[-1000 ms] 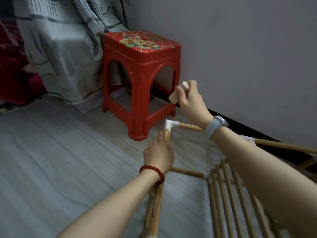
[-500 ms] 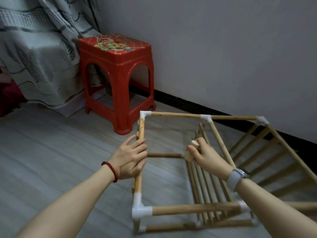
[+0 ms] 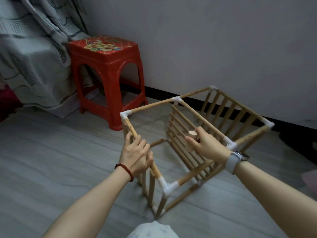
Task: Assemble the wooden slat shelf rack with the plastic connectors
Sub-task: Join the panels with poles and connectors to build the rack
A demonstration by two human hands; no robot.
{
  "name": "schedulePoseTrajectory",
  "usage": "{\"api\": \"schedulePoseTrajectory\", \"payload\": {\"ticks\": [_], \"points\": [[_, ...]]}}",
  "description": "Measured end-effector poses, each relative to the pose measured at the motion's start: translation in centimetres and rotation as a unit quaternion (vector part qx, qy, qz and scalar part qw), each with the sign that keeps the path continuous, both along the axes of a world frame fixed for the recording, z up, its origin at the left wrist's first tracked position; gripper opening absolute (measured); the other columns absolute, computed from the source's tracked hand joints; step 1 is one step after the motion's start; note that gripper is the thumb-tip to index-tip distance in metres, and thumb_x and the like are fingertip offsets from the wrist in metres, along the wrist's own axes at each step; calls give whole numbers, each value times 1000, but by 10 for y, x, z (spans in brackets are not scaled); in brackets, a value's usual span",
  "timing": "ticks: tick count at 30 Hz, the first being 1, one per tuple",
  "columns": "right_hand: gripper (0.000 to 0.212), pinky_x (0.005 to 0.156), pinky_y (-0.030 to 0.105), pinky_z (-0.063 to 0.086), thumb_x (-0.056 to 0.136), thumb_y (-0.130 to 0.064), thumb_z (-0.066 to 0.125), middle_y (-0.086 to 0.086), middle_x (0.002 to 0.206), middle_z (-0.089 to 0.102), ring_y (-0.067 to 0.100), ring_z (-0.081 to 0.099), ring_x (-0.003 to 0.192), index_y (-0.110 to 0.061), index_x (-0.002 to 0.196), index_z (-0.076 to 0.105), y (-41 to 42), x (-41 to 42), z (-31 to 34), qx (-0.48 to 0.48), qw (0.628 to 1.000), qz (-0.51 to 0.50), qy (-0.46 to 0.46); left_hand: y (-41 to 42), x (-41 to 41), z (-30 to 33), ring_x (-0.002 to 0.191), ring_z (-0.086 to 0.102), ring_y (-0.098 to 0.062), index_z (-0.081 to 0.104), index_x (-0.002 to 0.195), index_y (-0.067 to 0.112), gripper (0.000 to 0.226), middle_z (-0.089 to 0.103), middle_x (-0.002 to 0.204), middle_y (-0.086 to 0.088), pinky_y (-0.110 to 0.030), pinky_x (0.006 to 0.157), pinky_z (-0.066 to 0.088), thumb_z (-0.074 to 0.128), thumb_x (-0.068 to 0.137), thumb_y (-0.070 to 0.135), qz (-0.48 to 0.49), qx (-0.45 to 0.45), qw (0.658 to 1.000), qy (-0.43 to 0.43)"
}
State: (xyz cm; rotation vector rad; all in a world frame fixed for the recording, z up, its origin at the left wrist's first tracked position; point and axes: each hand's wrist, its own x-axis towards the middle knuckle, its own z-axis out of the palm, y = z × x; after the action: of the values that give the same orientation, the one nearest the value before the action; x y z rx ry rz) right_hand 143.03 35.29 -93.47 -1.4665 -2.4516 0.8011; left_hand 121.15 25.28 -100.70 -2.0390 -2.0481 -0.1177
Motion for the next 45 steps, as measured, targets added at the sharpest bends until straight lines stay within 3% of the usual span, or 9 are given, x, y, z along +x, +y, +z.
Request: {"api": "schedulePoseTrajectory", "payload": {"ticks": [6, 11, 18, 23, 28, 33, 39, 42, 45], "points": [[23, 58, 26, 48, 94, -41, 46, -3, 76, 59, 11, 60, 66, -19, 101, 45, -20, 74, 3, -14, 995, -69, 66, 13, 76, 9, 107, 48, -23, 58, 98, 16, 80, 56, 101, -4, -47, 109, 12, -7, 84, 61, 9, -94, 995, -22], [22, 50, 16, 42, 93, -44, 46, -9, 71, 59, 6, 60, 63, -23, 93, 40, -45, 148, 2, 7, 992, -125, -13, 30, 128, 13, 94, 52, -23, 48, 101, 18, 57, 57, 103, -4, -36, 82, 34, 16, 92, 64, -134, -132, 982, -34], [22, 63, 32, 42, 98, -38, 39, -5, 83, 58, 17, 56, 68, -18, 99, 30, -53, 191, 54, 326, 886, -277, 180, 55, 202, 12, 101, 53, -21, 53, 108, 19, 55, 60, 108, -4, -36, 85, 44, 14, 96, 57, -213, -170, 961, -39], [18, 56, 32, 46, 97, -40, 37, -4, 81, 61, 18, 60, 66, -25, 97, 27, -84, 182, -27, 138, 967, -201, -76, 61, 209, 8, 107, 51, -21, 51, 113, 21, 55, 59, 113, -3, -37, 92, 39, 13, 96, 57, -193, -163, 967, -31], [25, 56, 15, 45, 95, -41, 44, -12, 71, 51, -1, 57, 60, -19, 98, 32, -45, 194, 53, 369, 868, -240, 230, 60, 213, 8, 104, 51, -19, 50, 110, 22, 52, 58, 110, -2, -36, 91, 40, 15, 96, 57, -186, -164, 968, -36], [19, 58, 31, 45, 97, -43, 36, -10, 72, 52, 10, 55, 61, -25, 97, 30, -80, 182, -27, 120, 970, -194, -85, 58, 214, 7, 104, 51, -19, 49, 112, 23, 51, 57, 110, -1, -36, 92, 39, 15, 96, 57, -173, -170, 969, -39], [15, 59, 35, 49, 97, -32, 44, -7, 76, 59, 11, 59, 63, -21, 96, 35, -50, 199, 27, 303, 883, -278, 225, 59, 214, 9, 104, 51, -18, 50, 113, 22, 52, 57, 110, -1, -36, 92, 39, 16, 96, 57, -175, -176, 968, -40], [14, 62, 43, 52, 97, -34, 42, 2, 77, 61, 13, 57, 61, -21, 94, 37, -83, 197, -27, 87, 943, -309, 83, 58, 215, 4, 102, 50, -18, 50, 112, 23, 54, 57, 109, 0, -36, 91, 39, 14, 95, 59, -170, -190, 966, -41], [17, 65, 39, 51, 96, -39, 42, 0, 81, 64, 13, 60, 67, -23, 93, 38, -62, 214, -20, 115, 948, -298, 6, 60, 215, 5, 103, 50, -18, 50, 112, 23, 54, 57, 110, 0, -36, 91, 39, 14, 94, 60, -172, -183, 967, -46]]}}
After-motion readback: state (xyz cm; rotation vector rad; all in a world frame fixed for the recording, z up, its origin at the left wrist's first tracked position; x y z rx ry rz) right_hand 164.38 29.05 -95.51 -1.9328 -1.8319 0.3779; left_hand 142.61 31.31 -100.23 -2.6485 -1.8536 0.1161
